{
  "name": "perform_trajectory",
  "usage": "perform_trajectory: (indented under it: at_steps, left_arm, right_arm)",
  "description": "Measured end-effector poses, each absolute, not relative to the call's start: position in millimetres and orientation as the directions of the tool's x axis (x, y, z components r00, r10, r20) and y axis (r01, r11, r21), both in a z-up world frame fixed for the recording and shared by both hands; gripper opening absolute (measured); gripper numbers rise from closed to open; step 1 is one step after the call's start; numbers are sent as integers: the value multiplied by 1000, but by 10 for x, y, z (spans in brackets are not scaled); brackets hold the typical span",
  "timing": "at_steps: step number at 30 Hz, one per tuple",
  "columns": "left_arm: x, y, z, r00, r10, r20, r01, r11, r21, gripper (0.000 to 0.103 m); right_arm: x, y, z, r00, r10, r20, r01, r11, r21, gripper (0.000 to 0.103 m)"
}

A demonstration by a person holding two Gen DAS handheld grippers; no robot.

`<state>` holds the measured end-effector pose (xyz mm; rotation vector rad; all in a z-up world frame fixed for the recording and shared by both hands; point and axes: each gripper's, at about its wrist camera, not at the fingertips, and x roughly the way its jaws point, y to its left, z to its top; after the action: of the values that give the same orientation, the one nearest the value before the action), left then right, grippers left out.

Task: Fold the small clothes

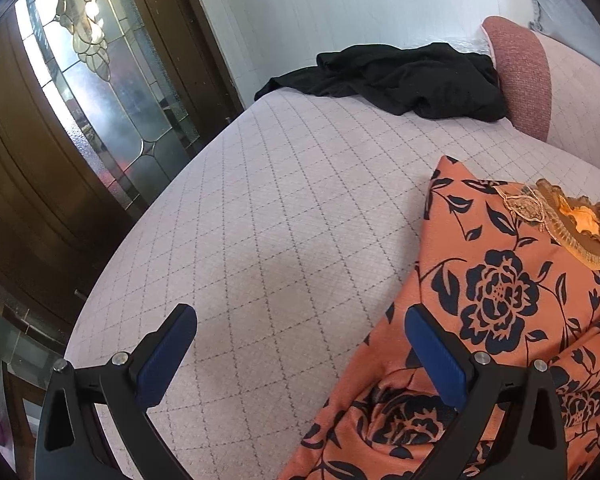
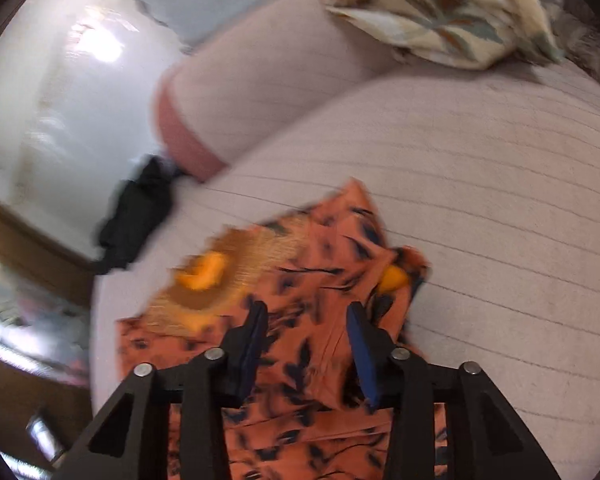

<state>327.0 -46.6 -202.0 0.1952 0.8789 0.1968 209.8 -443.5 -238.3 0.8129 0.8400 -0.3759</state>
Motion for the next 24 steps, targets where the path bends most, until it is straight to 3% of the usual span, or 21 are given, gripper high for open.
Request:
perform_trajectory:
  at_steps: [6, 14, 19, 20, 22, 24]
  left_arm:
    - [3251, -496, -1992, 632, 227, -741, -75, 969, 233, 103]
    - [3232, -551, -1990, 636, 207, -744, -46, 972, 231, 103]
    - [3252, -566, -2004, 629, 196, -752, -37, 974, 223, 103]
    - [3254, -563, -2003, 627, 192, -755, -36, 975, 219, 103]
    - [3250, -549, -2004, 627, 192, -755, -37, 975, 218, 103]
    - [3255, -533, -2003, 625, 192, -757, -40, 976, 215, 103]
  right_arm:
    - [1948, -4420, -2304, 660, -7, -751, 585, 633, 507, 42]
    - [2068, -4475, -2498, 586, -17, -810, 649, 609, 456, 42]
    - [2195, -4450, -2665, 537, 67, -841, 660, 587, 468, 43]
    - [2237, -4438, -2671, 524, 86, -848, 661, 587, 468, 39]
    - [2317, -4387, -2613, 521, 93, -848, 644, 610, 462, 22]
    - [2381, -4316, -2493, 533, 76, -843, 620, 643, 450, 14]
